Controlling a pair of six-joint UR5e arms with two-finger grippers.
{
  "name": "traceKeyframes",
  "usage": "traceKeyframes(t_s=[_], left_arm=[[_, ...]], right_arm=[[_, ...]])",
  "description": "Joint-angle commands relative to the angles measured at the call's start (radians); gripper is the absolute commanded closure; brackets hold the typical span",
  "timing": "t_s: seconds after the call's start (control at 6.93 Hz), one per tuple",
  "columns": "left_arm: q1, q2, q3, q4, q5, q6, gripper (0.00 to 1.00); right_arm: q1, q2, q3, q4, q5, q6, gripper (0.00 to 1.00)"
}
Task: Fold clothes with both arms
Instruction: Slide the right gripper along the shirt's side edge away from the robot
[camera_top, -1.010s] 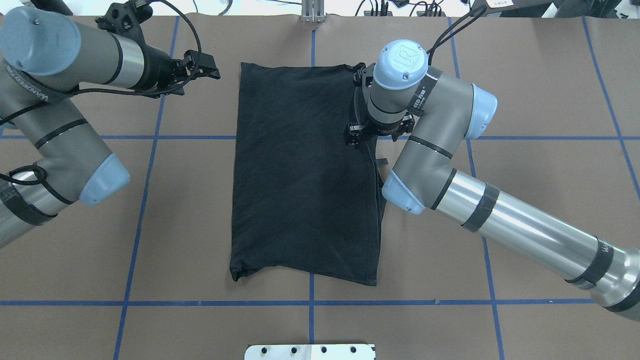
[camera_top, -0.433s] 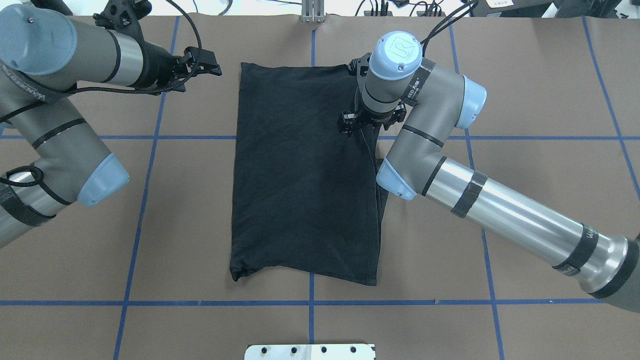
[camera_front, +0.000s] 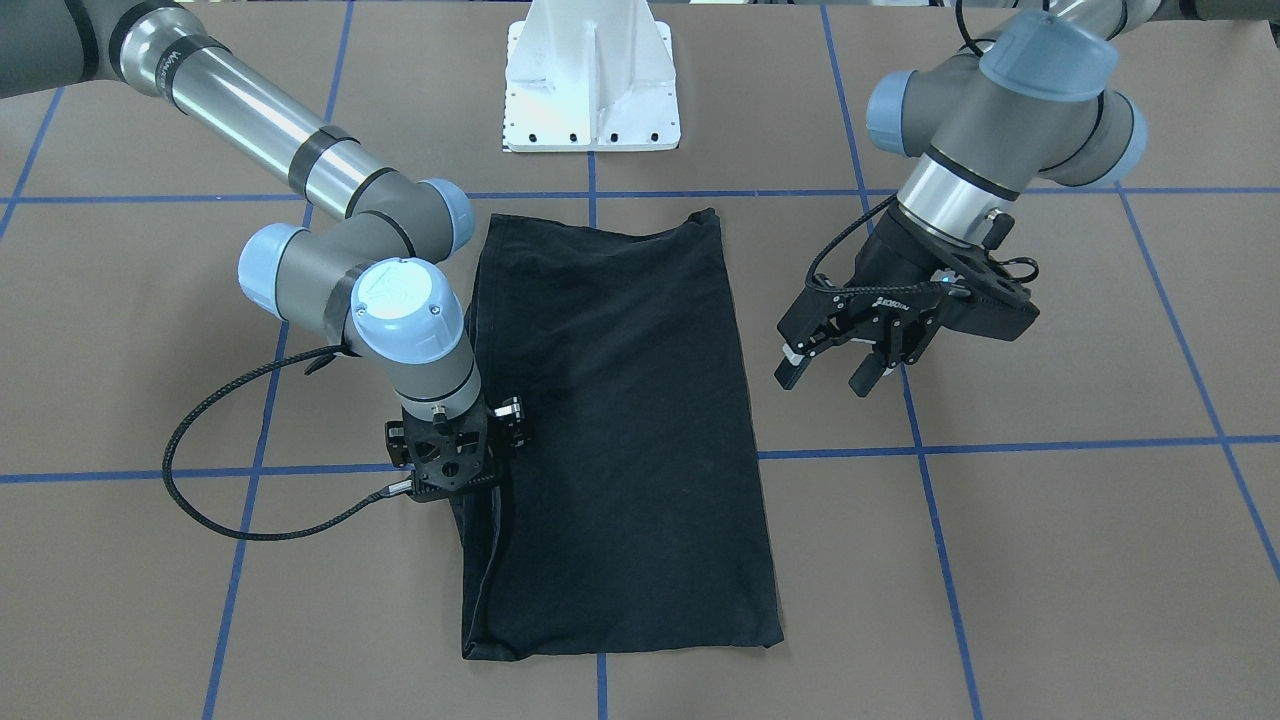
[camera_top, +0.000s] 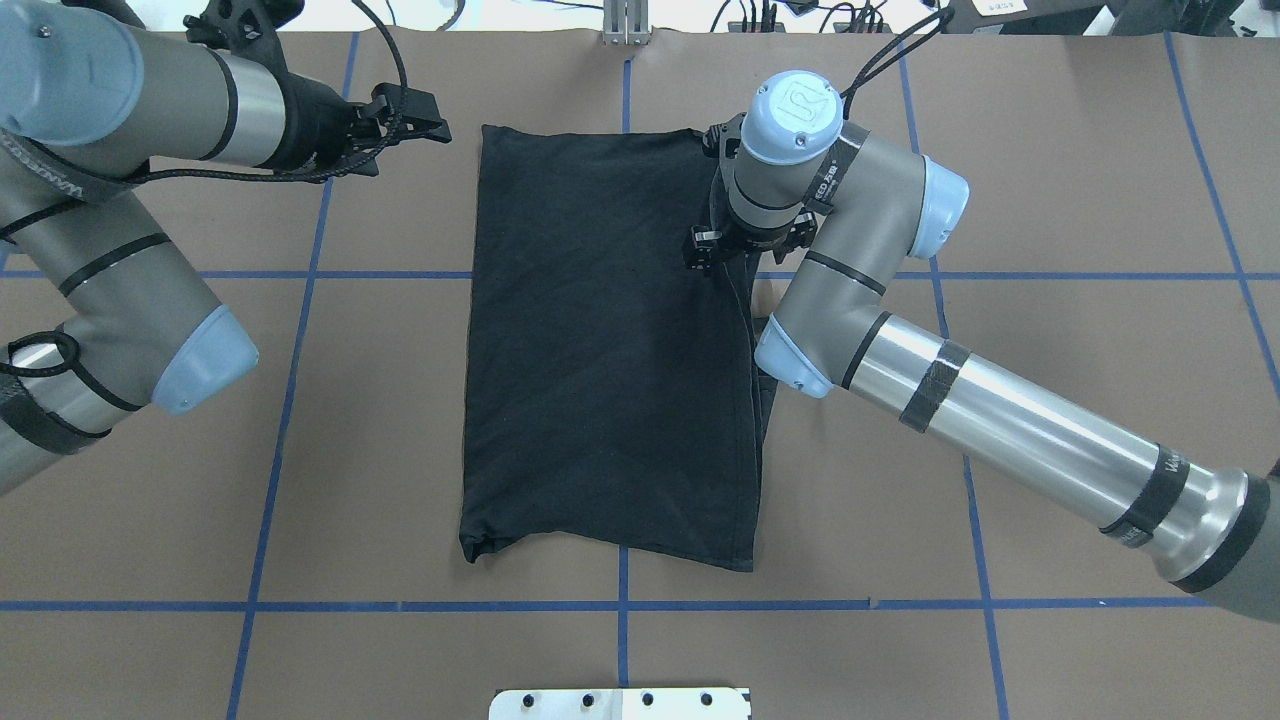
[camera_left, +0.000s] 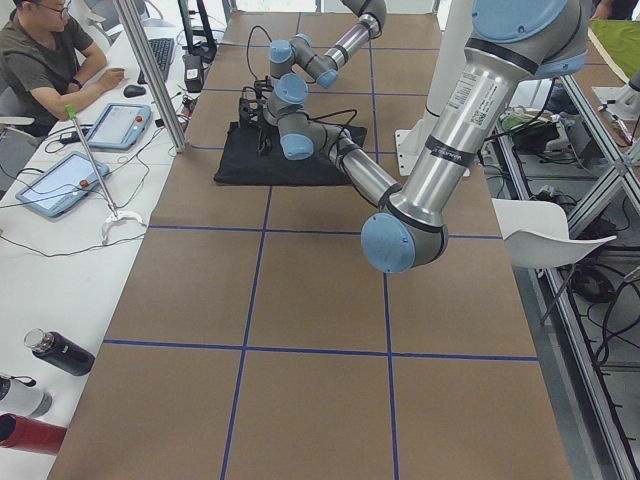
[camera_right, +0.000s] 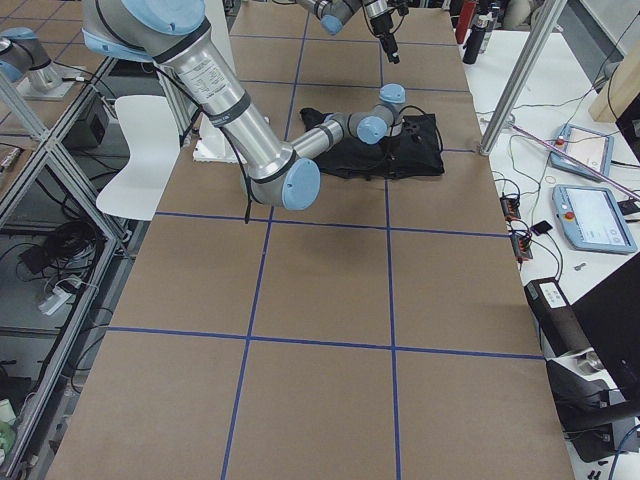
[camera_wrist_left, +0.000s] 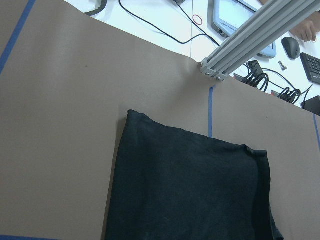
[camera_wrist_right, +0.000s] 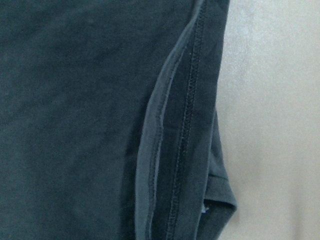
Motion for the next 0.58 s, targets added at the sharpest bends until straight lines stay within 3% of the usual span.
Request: traceKeyframes(t_s=[0.0,0.43], left_arm=[[0.0,-0.002,-0.005,0.0,0.0,0.001,0.0],[0.0,-0.005,-0.005,0.0,0.0,0.001,0.0]], right_arm=[[0.005,0.0,-0.018,0.009,-0.001,-0.002,0.01],[0.011,0.0,-0.028,0.009,-0.001,-0.002,0.01]])
